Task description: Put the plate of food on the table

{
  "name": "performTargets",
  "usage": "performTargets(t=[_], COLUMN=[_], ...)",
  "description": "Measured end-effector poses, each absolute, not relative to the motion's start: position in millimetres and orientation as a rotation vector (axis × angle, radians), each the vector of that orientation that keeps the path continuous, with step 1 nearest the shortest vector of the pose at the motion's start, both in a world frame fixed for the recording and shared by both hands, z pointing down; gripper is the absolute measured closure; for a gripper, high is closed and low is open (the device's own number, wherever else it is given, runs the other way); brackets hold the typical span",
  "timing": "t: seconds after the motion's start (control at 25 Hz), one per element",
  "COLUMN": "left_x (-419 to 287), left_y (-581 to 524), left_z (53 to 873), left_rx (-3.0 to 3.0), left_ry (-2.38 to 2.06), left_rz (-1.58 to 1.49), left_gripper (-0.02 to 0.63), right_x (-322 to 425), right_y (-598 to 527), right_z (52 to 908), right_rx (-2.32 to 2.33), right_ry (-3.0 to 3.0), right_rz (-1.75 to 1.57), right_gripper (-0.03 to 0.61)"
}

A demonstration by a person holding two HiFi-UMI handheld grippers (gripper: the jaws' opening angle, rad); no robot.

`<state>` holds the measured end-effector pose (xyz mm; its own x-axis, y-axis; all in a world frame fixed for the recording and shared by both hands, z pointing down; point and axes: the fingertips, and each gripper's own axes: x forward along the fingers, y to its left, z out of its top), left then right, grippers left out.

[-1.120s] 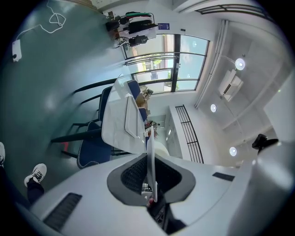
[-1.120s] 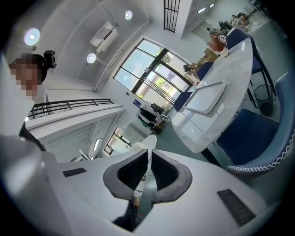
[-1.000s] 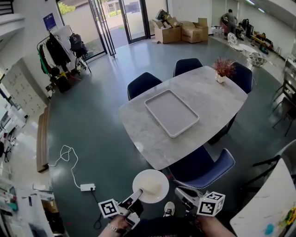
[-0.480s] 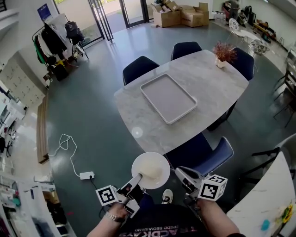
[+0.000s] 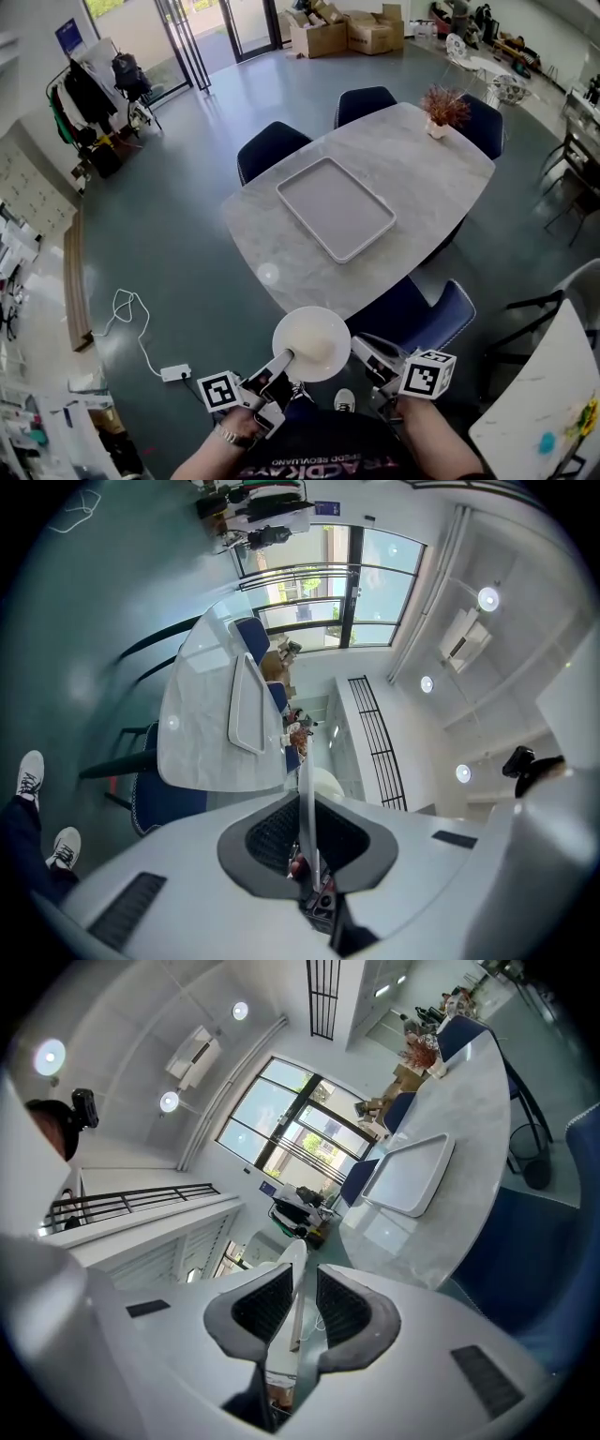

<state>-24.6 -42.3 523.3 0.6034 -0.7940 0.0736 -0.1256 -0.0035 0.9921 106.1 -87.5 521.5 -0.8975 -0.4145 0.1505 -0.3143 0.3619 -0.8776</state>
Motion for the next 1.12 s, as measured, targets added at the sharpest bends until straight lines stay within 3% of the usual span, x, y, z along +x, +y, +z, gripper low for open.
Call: performTargets(t=[0.8, 1.12], left_x=[-84, -112], left_y=[-80, -90], left_z=[536, 542], left_rx=[1.569, 1.550], left_ry=[-0.678, -0.639], left_rz=[-0.487, -0.486], left_gripper=[0.583, 0.583], right_x=[16, -11], right_y=[-129, -140], right_z=[541, 533], right_rx=[-0.751, -0.724], right_ry=[2.495, 2.306], right_rz=[-1.675, -1.724], right_gripper=[0.512, 0.555])
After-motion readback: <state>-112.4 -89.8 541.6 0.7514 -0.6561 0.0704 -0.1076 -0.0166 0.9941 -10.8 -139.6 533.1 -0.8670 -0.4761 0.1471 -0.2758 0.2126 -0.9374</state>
